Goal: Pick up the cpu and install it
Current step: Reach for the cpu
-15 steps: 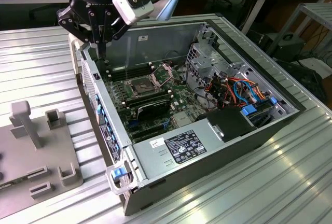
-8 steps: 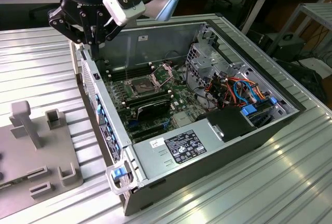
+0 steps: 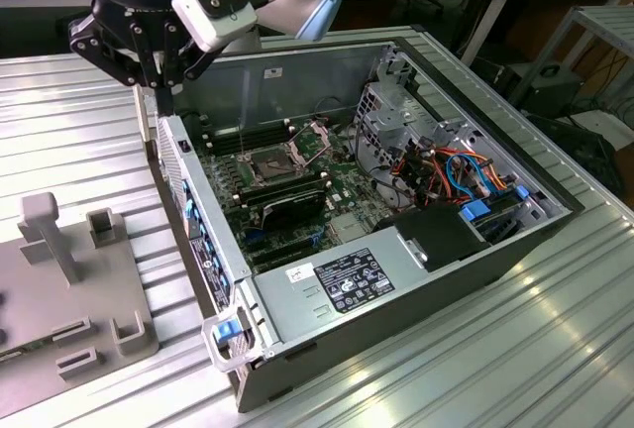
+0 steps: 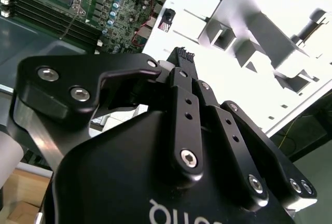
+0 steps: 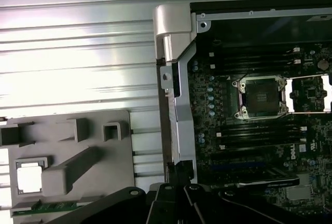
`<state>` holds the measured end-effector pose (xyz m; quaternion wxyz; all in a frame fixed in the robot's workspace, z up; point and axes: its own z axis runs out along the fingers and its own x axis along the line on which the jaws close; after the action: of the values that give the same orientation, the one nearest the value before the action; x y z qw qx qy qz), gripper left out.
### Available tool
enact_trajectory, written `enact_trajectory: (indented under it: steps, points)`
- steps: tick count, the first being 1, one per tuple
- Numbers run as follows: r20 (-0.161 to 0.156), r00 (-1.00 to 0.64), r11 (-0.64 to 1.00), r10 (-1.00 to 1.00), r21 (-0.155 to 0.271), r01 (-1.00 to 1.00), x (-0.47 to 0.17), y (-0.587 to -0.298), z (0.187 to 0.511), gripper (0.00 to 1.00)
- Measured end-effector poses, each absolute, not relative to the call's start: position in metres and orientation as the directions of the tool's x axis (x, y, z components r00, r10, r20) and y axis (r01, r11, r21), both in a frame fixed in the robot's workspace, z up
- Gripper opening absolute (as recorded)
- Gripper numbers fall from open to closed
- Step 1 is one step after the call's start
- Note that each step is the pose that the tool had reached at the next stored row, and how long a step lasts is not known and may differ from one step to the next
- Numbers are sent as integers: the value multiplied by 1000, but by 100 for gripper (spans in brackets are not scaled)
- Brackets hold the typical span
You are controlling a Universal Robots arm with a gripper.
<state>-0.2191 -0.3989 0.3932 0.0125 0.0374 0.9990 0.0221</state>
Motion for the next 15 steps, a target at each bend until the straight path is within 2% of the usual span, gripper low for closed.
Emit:
enact_trajectory:
  steps: [15]
  points:
    - [-23,-997,996,75,45,74,-235,-399,393,11]
